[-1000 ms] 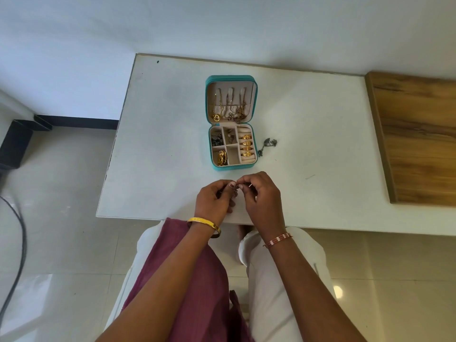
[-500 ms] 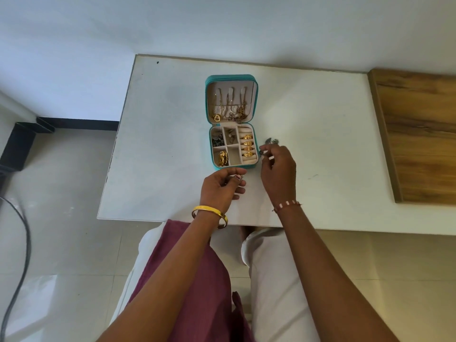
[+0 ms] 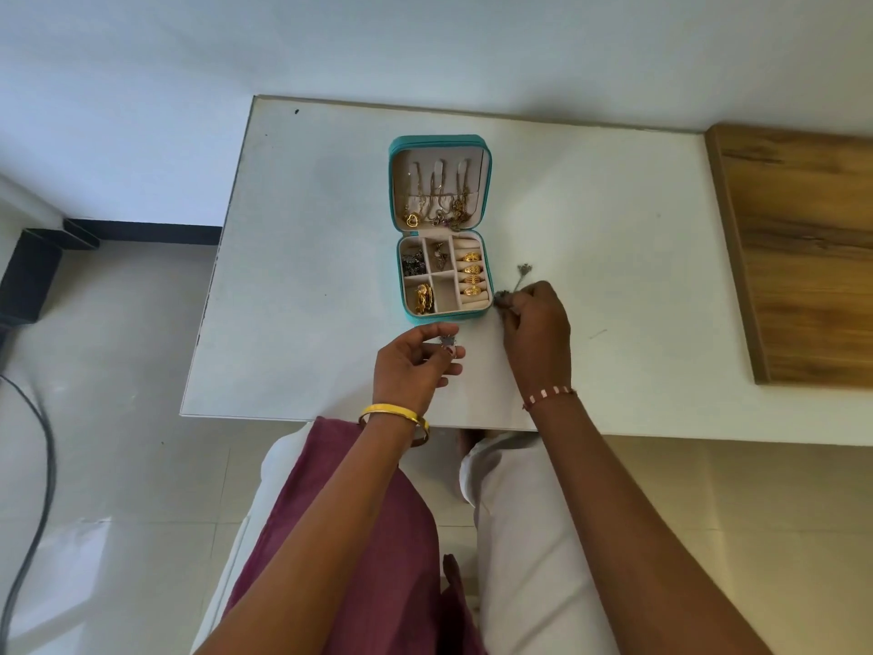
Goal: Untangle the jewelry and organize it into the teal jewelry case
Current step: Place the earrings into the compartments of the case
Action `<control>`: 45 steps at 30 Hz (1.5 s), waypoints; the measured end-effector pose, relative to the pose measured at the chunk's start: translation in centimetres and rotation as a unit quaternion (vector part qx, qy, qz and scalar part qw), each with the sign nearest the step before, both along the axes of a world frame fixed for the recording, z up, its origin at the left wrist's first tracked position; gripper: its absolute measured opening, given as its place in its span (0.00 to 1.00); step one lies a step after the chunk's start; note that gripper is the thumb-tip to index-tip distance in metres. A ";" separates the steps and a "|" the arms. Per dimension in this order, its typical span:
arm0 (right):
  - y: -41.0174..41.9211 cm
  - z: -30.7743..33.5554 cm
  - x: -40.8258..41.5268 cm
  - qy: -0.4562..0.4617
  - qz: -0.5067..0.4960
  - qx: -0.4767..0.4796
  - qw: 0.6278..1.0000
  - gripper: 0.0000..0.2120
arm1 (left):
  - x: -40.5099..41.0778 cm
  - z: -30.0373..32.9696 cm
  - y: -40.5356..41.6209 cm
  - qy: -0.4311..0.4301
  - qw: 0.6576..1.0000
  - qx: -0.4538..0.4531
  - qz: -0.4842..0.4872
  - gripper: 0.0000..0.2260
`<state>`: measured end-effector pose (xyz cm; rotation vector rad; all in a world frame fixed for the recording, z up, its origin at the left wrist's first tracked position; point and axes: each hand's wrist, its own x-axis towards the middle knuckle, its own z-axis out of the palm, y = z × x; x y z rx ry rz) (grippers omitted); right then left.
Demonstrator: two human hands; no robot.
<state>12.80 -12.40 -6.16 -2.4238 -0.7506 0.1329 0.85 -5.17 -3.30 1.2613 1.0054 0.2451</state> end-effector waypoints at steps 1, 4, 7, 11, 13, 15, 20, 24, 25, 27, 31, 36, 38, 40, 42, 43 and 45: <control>-0.5 -0.1 -0.7 -0.005 0.003 0.002 1.000 0.09 | -0.3 -0.1 -0.1 0.000 1.000 -0.005 0.009 0.09; -1.3 0.0 -1.8 0.006 -0.008 0.014 1.000 0.07 | -0.7 -0.4 -0.3 -0.005 0.999 -0.017 0.032 0.09; -1.3 0.6 -1.5 0.042 -0.057 0.049 0.996 0.05 | -0.8 -0.7 -0.1 -0.002 0.999 -0.026 0.046 0.08; -1.3 0.7 -1.6 0.057 -0.081 0.074 0.992 0.08 | -1.0 -0.7 0.4 -0.005 0.997 -0.051 0.064 0.07; -1.3 0.6 -1.6 0.047 -0.068 0.063 0.995 0.13 | -1.0 -0.6 0.4 -0.005 0.997 -0.047 0.057 0.06; -1.3 0.3 -1.6 0.021 -0.044 0.052 0.997 0.15 | -1.1 -0.6 0.4 -0.003 0.998 -0.036 0.044 0.07; -1.2 -0.1 -1.5 -0.008 -0.027 0.025 0.999 0.08 | -1.1 -0.7 0.3 0.002 0.999 -0.018 0.038 0.07; -1.4 0.2 -1.7 0.012 -0.037 0.056 0.998 0.07 | -0.9 -1.0 0.1 0.030 0.998 0.046 0.025 0.07; -1.5 0.4 -1.8 0.018 -0.041 0.072 0.996 0.06 | -0.9 -1.0 0.0 0.034 0.997 0.065 0.020 0.07; -1.5 1.0 -2.1 0.026 -0.046 0.110 0.993 0.06 | -0.9 -0.9 0.1 0.036 0.995 0.094 0.017 0.08; -1.2 2.6 -3.1 0.033 -0.040 0.169 0.984 0.05 | -1.0 -0.1 0.3 0.035 0.991 0.123 0.044 0.09; -0.1 4.7 -4.2 0.092 -0.027 0.211 0.973 0.06 | -0.8 1.1 0.7 0.039 0.985 0.158 0.056 0.08; 0.5 5.5 -4.2 0.119 -0.022 0.225 0.967 0.06 | -0.7 1.5 1.1 0.032 0.983 0.167 0.063 0.06; 1.3 6.1 -4.1 0.156 -0.020 0.241 0.958 0.06 | -0.6 1.9 1.6 0.019 0.983 0.169 0.070 0.05; 2.1 6.7 -3.7 0.190 -0.019 0.258 0.947 0.07 | -0.4 2.4 2.2 -0.008 0.985 0.158 0.074 0.04; 2.6 6.8 -3.4 0.202 -0.019 0.263 0.943 0.07 | -0.3 2.7 2.4 -0.022 0.985 0.151 0.074 0.04; 3.4 7.0 -2.8 0.216 -0.023 0.262 0.940 0.07 | 0.1 3.1 2.9 -0.043 0.986 0.141 0.076 0.04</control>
